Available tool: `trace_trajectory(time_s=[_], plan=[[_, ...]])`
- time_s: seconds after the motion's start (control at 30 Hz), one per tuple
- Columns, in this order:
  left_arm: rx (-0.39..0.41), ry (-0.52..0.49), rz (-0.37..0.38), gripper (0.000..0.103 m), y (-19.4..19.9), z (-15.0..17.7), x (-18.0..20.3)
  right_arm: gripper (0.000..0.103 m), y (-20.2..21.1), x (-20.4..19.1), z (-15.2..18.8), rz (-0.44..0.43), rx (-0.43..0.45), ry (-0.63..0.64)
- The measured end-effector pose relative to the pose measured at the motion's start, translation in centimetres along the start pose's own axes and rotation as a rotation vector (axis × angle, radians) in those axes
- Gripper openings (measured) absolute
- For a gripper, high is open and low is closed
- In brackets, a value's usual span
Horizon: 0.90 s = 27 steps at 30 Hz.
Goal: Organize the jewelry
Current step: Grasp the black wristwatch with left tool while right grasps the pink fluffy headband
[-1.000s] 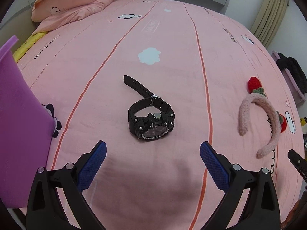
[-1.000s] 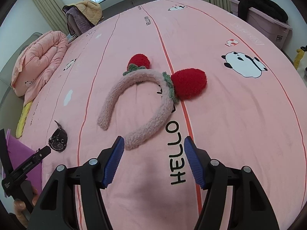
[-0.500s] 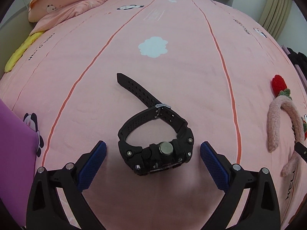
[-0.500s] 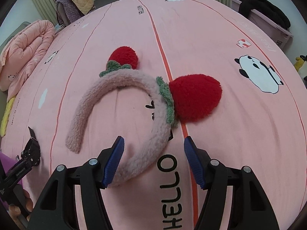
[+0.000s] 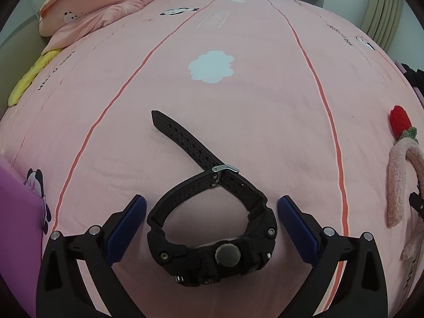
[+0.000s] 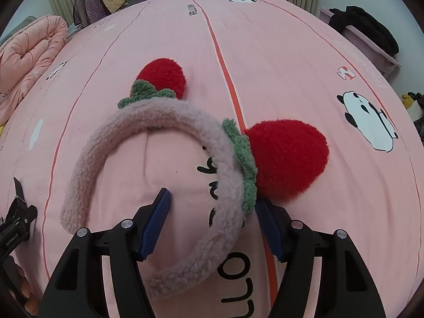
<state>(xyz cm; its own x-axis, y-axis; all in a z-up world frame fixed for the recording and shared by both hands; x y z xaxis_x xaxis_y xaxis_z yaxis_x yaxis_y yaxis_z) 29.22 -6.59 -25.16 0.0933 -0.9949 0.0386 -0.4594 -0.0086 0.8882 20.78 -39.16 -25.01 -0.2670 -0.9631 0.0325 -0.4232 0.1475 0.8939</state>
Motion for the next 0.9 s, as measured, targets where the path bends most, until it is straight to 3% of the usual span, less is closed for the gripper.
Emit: trace_trajectory(time_s=[0.13,0.2,0.37,0.63,0.9], plan=[[0.023,0.003,-0.008,0.096,0.0,0.4,0.1,0.062,0.1,-0.4,0.0,0.027,0.018,0.012],[0.021,0.004,-0.007,0.093,0.2,0.5,0.2,0.055,0.3,-0.5,0.1,0.026,0.025,0.022],[0.026,-0.02,-0.009,0.067,1.2,0.8,0.6,0.024,0.7,-0.4,0.1,0.034,0.028,0.016],[0.001,0.003,0.016,0.067,2.7,1.8,-0.3,0.013,2.9,0.7,1.4,-0.007,0.052,-0.024],[-0.002,-0.005,0.025,0.067,6.0,4.8,-2.3,0.012,7.8,0.8,3.6,-0.04,0.123,-0.026]])
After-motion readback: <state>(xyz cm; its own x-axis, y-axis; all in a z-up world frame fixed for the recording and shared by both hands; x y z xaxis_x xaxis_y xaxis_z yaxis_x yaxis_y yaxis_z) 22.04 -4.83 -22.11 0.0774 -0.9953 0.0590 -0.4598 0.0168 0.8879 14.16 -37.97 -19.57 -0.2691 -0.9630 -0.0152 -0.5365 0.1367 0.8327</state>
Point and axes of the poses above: each gripper's, at about its wrist camera, not at the fingertips, and y roughly against the way its jaws point, x to its right, z to its underside, the point moved 7 cm from there along -y, roughly the way its jaws point, and after that the axes turned 10 degrees about y, right-handed, at the moved point
